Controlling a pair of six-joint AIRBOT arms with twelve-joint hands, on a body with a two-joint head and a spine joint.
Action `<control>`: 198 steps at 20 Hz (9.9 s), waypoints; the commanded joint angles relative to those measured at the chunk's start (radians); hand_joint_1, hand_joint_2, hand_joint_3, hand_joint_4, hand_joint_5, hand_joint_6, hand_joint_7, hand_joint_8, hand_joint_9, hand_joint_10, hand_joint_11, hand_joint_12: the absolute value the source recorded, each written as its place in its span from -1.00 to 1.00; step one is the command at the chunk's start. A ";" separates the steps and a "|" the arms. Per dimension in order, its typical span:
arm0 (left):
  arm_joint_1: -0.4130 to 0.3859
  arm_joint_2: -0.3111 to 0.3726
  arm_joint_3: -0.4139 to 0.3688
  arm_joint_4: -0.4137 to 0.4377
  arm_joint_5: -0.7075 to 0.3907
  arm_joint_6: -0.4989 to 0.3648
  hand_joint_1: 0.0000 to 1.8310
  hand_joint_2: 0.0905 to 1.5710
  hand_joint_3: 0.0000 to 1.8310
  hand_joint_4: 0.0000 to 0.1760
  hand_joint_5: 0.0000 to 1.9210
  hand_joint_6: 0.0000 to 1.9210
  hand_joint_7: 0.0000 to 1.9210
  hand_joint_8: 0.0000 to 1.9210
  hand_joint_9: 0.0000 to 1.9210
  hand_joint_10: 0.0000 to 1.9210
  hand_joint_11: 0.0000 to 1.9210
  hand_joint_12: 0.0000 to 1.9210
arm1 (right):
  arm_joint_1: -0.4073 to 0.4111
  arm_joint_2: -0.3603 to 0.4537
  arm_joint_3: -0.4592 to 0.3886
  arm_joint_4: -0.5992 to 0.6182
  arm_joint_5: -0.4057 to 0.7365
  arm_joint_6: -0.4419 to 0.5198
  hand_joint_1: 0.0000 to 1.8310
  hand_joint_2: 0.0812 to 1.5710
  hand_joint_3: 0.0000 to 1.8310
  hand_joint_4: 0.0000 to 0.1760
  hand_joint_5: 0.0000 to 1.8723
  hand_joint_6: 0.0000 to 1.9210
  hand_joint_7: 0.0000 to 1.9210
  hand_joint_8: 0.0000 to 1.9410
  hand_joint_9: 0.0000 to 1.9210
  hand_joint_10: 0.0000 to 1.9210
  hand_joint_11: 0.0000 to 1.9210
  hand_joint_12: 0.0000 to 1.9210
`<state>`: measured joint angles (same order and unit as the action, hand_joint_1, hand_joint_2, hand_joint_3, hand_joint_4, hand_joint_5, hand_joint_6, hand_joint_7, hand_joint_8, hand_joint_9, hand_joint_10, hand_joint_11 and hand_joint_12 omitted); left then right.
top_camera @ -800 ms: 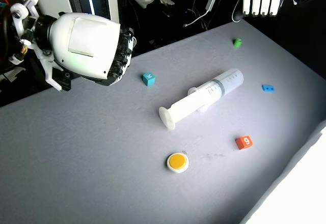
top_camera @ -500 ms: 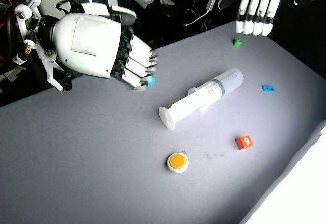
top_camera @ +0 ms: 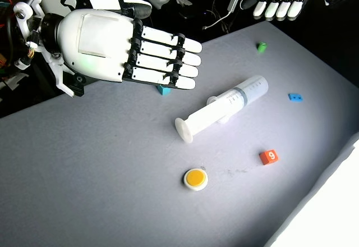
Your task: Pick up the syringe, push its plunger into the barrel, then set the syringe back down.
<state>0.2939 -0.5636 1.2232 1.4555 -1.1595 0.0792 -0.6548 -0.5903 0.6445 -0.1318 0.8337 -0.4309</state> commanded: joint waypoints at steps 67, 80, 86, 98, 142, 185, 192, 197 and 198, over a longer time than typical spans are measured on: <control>0.270 -0.402 -0.199 -0.871 1.377 -0.155 -0.03 0.26 -1.00 -1.00 -1.00 -1.00 -1.00 -1.00 -1.00 -1.00 -0.98 -0.97 | -0.077 -0.047 0.000 0.027 0.272 0.022 -1.00 0.51 -0.99 -1.00 -0.99 -1.00 -1.00 -1.00 -1.00 -1.00 -1.00 -1.00; 0.295 -0.411 -0.194 -0.871 1.358 -0.155 0.16 0.31 -1.00 -1.00 -0.38 -0.96 -0.26 -0.98 -0.28 -0.94 -0.76 0.13 | -0.077 -0.047 0.000 0.027 0.276 0.022 -1.00 0.50 -1.00 -1.00 -0.96 -0.99 -0.98 -0.99 -1.00 -1.00 -1.00 -1.00; 0.297 -0.404 -0.194 -0.871 1.354 -0.155 0.51 0.36 -1.00 -1.00 0.03 -0.15 0.10 0.01 -0.09 0.31 -0.36 0.54 | -0.077 -0.047 0.000 0.027 0.278 0.022 -1.00 0.50 -1.00 -1.00 -0.93 -0.99 -0.96 -0.99 -1.00 -1.00 -1.00 -1.00; 0.173 -0.294 -0.253 -0.917 1.311 -0.148 0.34 0.40 -1.00 -1.00 -0.04 0.05 0.04 0.14 -0.09 0.15 -0.42 0.54 | -0.077 -0.109 0.000 0.206 0.303 0.090 -1.00 0.50 -1.00 -1.00 -0.90 -0.99 -0.94 -0.99 -0.98 -1.00 -0.99 -1.00; -0.059 -0.122 -0.379 -1.051 1.299 -0.140 0.50 0.38 -1.00 -1.00 -0.04 0.11 0.10 -0.09 -0.12 0.32 -0.45 0.56 | 0.123 -0.469 -0.048 0.708 0.220 0.091 -1.00 0.48 -1.00 -1.00 -0.97 -1.00 -1.00 -1.00 -1.00 -1.00 -1.00 -1.00; -0.049 -0.129 -0.359 -1.037 1.299 -0.137 0.33 0.38 -1.00 -0.75 -0.01 0.09 0.07 0.01 -0.07 0.05 -0.47 0.63 | 0.094 -0.745 -0.054 0.655 0.197 0.064 -1.00 0.51 -1.00 -1.00 -0.95 -0.99 -0.97 -0.99 -1.00 -1.00 -1.00 -1.00; -0.047 -0.123 -0.359 -1.027 1.298 -0.136 0.49 0.40 -1.00 -1.00 -0.06 0.15 0.06 -0.04 -0.13 0.35 -0.46 0.58 | 0.098 -0.444 -0.058 0.627 0.228 0.156 -1.00 0.50 -1.00 -1.00 -0.97 -0.99 -0.99 -1.00 -1.00 -1.00 -1.00 -1.00; -0.040 -0.119 -0.361 -1.006 1.296 -0.136 0.50 0.39 -1.00 -1.00 -0.05 0.12 0.07 -0.04 -0.13 0.35 -0.46 0.59 | 0.101 -0.291 -0.062 0.549 0.183 0.165 -1.00 0.50 -1.00 -1.00 -0.96 -0.99 -0.98 -0.99 -1.00 -1.00 -1.00 -1.00; -0.037 -0.119 -0.361 -0.994 1.293 -0.136 0.49 0.40 -1.00 -1.00 -0.06 0.16 0.07 -0.06 -0.14 0.36 -0.47 0.59 | 0.095 -0.261 -0.062 0.514 0.162 0.167 -1.00 0.51 -1.00 -1.00 -0.97 -1.00 -0.99 -1.00 -1.00 -1.00 -1.00 -1.00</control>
<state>0.2668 -0.6880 0.8627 0.4549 0.2298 -0.0498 -0.5632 -0.8494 0.5873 0.4183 0.9089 -0.2760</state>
